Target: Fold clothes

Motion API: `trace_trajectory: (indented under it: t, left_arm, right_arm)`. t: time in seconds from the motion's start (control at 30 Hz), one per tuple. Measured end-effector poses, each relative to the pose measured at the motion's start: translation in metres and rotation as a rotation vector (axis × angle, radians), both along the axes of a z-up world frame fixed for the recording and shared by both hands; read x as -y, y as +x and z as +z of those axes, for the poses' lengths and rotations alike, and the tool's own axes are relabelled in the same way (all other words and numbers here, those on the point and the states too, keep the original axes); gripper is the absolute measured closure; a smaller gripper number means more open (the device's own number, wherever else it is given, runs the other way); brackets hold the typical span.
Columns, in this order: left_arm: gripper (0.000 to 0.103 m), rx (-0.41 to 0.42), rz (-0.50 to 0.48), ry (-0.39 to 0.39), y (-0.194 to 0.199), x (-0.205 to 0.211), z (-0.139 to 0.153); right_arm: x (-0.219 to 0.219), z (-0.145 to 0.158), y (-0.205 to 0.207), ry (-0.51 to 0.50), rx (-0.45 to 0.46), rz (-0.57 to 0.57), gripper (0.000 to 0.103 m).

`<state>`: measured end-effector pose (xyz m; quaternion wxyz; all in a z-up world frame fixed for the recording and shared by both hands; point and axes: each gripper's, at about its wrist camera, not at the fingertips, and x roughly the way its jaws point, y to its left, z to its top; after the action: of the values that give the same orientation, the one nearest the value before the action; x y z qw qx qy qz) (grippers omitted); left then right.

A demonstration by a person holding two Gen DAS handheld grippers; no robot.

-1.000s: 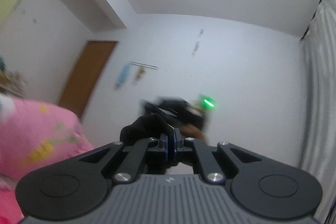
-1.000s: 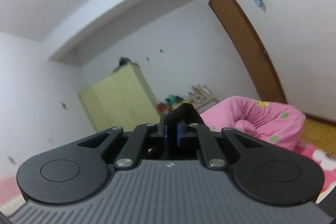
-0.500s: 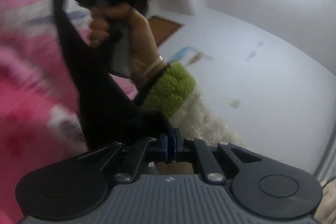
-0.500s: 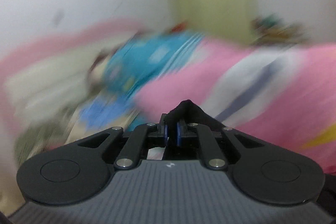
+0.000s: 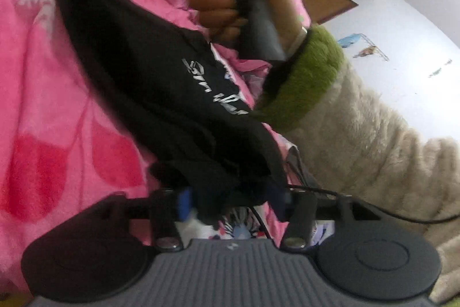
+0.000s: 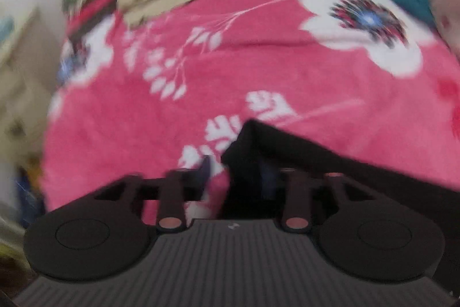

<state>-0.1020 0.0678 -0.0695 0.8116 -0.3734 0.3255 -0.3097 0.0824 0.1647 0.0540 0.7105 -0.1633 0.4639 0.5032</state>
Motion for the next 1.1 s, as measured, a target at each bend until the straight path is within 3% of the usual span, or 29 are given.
trace_trajectory:
  t: [0.13,0.23,0.3,0.47,0.53,0.63,0.73,0.83,0.97,1.1]
  left_arm:
    - [0.041,0.029,-0.014,0.013,-0.005,-0.001,0.014]
    - [0.031,0.061,-0.053,0.026,-0.003,-0.009,0.031]
    - [0.030,0.087,-0.098,0.047,0.001,-0.024,0.056]
    - [0.027,0.160,-0.237,0.112,-0.008,-0.052,0.121]
    - [0.027,0.195,-0.267,0.153,-0.015,-0.051,0.148]
    - [0.021,0.260,-0.270,0.257,0.015,-0.032,0.172]
    - [0.018,0.328,-0.267,0.367,0.051,-0.010,0.193]
    - [0.016,0.357,-0.252,0.452,0.091,0.005,0.203]
    - [0.016,0.278,-0.185,0.540,0.188,0.040,0.191]
    - [0.016,0.151,-0.116,0.574,0.273,0.068,0.166]
  right_arm:
    - [0.072,0.047,0.017,0.211,-0.113,-0.153,0.036]
    - [0.156,0.073,0.018,0.408,-0.245,-0.317,0.030]
    - [0.219,0.077,0.004,0.531,-0.300,-0.418,0.024]
    - [0.374,0.057,-0.082,0.706,-0.256,-0.758,0.019]
    - [0.436,0.041,-0.093,0.754,-0.278,-0.919,0.019]
    - [0.511,0.008,-0.121,0.823,-0.330,-1.138,0.019]
    - [0.554,-0.024,-0.155,0.879,-0.366,-1.302,0.018]
    - [0.563,-0.037,-0.170,0.867,-0.332,-1.370,0.019]
    - [0.557,-0.029,-0.156,0.769,-0.219,-1.378,0.019]
    - [0.550,-0.023,-0.125,0.657,-0.132,-1.367,0.019]
